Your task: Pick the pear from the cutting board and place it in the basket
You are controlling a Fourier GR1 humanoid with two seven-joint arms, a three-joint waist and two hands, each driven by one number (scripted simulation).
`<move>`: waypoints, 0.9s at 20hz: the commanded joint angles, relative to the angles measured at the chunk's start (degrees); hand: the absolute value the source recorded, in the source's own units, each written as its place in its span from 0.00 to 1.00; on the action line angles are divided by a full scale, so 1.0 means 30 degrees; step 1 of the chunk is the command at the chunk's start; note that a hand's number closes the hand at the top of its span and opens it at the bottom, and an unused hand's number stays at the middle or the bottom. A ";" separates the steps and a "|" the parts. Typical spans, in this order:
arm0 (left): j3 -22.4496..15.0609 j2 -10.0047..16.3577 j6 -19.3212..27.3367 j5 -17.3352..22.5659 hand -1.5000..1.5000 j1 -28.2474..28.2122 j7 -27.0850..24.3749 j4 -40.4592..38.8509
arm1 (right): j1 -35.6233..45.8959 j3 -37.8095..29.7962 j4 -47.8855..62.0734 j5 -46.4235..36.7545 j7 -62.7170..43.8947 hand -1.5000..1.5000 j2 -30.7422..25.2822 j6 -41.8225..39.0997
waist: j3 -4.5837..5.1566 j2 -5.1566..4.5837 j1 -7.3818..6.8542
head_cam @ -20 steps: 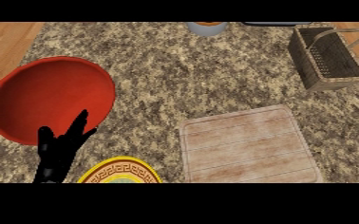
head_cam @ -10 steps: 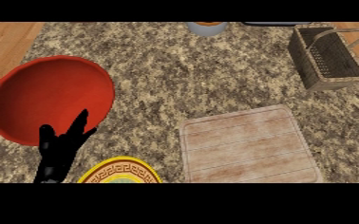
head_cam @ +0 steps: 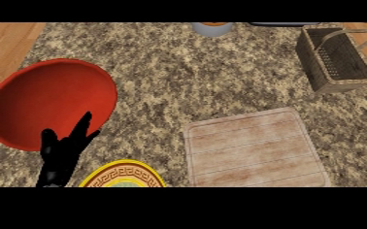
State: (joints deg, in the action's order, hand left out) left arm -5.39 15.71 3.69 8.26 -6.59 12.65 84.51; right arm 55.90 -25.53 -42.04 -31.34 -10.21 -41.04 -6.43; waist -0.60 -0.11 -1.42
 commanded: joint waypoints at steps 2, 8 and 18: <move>0.0096 -0.0138 -0.0085 0.0054 0.50 -0.0078 0.0946 -0.1117 | 0.0626 0.0570 0.1896 -0.0870 0.2053 0.00 -0.1614 -0.0086 | 0.0192 -0.0156 -0.0029; -0.0082 -0.0400 -0.0172 -0.0294 0.50 -0.0219 0.0888 -0.1134 | 0.1083 -0.0760 0.3289 0.0309 0.3408 0.00 -0.1860 0.0830 | 0.0190 -0.0085 0.0093; 0.0458 -0.0371 0.0194 -0.0181 0.50 -0.0118 0.2078 -0.0135 | 0.1662 -0.3105 0.5470 0.1875 0.2369 0.00 -0.5144 0.0702 | 0.0175 -0.0097 0.0081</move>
State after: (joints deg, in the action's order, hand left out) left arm -3.97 15.25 3.04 7.60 -6.22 14.28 84.62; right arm 60.27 -32.78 -27.99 -26.99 -1.99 -52.89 -4.28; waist -0.52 0.06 -1.13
